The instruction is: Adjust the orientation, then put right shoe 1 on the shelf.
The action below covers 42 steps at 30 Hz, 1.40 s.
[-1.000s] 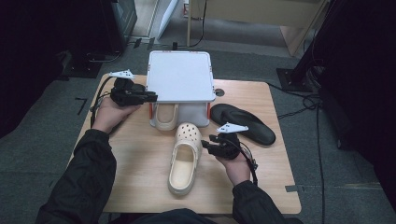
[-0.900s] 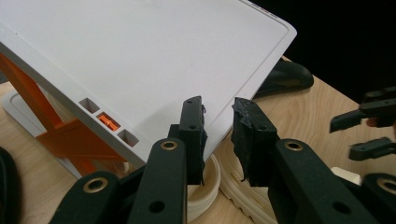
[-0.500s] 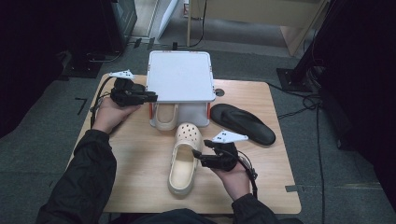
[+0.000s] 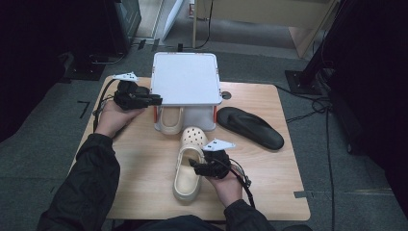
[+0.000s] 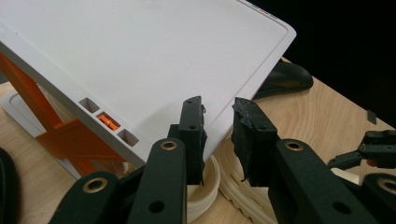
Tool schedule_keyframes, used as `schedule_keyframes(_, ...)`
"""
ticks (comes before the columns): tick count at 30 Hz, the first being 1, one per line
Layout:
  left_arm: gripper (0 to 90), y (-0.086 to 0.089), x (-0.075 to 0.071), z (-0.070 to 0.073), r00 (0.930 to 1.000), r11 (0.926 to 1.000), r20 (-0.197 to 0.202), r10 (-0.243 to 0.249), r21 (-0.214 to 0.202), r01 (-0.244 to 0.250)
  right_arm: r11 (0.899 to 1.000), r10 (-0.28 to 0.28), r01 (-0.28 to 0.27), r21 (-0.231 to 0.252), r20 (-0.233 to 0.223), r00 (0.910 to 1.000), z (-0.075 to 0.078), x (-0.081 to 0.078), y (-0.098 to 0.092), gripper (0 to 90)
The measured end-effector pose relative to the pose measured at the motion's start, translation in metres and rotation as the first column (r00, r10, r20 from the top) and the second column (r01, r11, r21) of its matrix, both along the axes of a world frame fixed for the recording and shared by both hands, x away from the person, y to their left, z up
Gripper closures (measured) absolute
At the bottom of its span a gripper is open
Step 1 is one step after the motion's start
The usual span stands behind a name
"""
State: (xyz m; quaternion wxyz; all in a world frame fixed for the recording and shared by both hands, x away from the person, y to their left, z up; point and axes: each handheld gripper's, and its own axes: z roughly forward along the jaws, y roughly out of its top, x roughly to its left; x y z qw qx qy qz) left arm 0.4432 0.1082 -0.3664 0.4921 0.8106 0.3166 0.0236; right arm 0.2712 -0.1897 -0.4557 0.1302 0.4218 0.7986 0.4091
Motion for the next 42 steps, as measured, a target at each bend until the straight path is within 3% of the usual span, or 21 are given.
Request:
schedule_keyframes(3, 73.9, 0.0, 0.0, 0.0, 1.0, 1.0, -0.001, -0.001, 0.0, 0.001, 0.999, -0.028, 0.03, -0.028, 0.043, 0.9987, -0.004, 0.003, 0.003, 41.5)
schedule_keyframes(7, 73.9, 0.0, 0.0, 0.0, 1.0, 1.0, 0.0, -0.001, 0.0, 0.001, 0.998, -0.047, 0.05, -0.046, 0.058, 0.9972, -0.007, 0.008, 0.002, 47.0)
schedule_keyframes(13, 73.9, 0.0, 0.0, 0.0, 1.0, 1.0, 0.0, -0.001, 0.0, 0.001, 0.999, -0.05, 0.05, -0.01, 0.027, 0.9984, -0.008, 0.012, -0.007, 53.9)
schedule_keyframes(17, 73.9, 0.0, 0.0, 0.0, 1.0, 1.0, 0.0, 0.0, -0.001, 0.0, 0.997, -0.051, 0.055, -0.061, 0.068, 0.9964, -0.004, 0.007, -0.007, 66.2)
schedule_keyframes(23, 73.9, 0.0, 0.0, 0.0, 1.0, 1.0, -0.001, -0.001, -0.005, 0.001, 0.994, -0.067, 0.075, -0.081, 0.098, 0.9929, 0.002, 0.006, -0.012, 74.3)
schedule_keyframes(25, 73.9, 0.001, 0.0, 0.0, 1.0, 1.0, -0.001, -0.002, -0.005, 0.002, 0.992, -0.071, 0.081, -0.092, 0.112, 0.9912, 0.004, 0.006, -0.013, 75.4)
schedule_keyframes(31, 73.9, 0.0, 0.0, -0.001, 1.0, 1.0, -0.001, -0.001, -0.006, 0.001, 0.995, -0.081, 0.086, -0.058, 0.089, 0.9928, 0.012, 0.011, -0.018, 76.3)
schedule_keyframes(42, 73.9, 0.001, 0.0, -0.001, 1.0, 0.9999, -0.002, -0.001, -0.01, 0.001, 0.99, -0.112, 0.122, -0.068, 0.13, 0.9851, 0.034, 0.029, -0.024, 77.3)
